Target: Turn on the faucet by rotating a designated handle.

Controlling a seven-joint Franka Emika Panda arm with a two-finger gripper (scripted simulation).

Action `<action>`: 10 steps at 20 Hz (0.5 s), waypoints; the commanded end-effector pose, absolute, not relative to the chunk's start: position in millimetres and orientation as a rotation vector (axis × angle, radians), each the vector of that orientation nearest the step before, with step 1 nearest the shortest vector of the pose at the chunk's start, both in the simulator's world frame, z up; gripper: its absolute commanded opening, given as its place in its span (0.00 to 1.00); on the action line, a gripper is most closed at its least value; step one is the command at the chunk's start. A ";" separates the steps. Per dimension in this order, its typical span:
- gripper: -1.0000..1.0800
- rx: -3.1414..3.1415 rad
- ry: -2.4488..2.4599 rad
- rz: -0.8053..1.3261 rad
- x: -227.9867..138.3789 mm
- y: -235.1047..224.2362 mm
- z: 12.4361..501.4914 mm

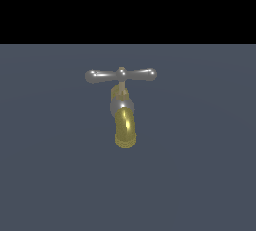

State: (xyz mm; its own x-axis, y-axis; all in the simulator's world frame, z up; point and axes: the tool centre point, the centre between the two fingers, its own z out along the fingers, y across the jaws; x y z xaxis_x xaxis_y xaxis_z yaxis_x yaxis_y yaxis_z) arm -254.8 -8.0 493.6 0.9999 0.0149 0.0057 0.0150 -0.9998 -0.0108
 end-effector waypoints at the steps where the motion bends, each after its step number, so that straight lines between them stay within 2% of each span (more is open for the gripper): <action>1: 0.00 -3.131 -0.023 -0.009 -254.8 -8.0 493.6; 10: 0.00 -3.129 -0.099 -0.008 -252.3 -14.3 485.0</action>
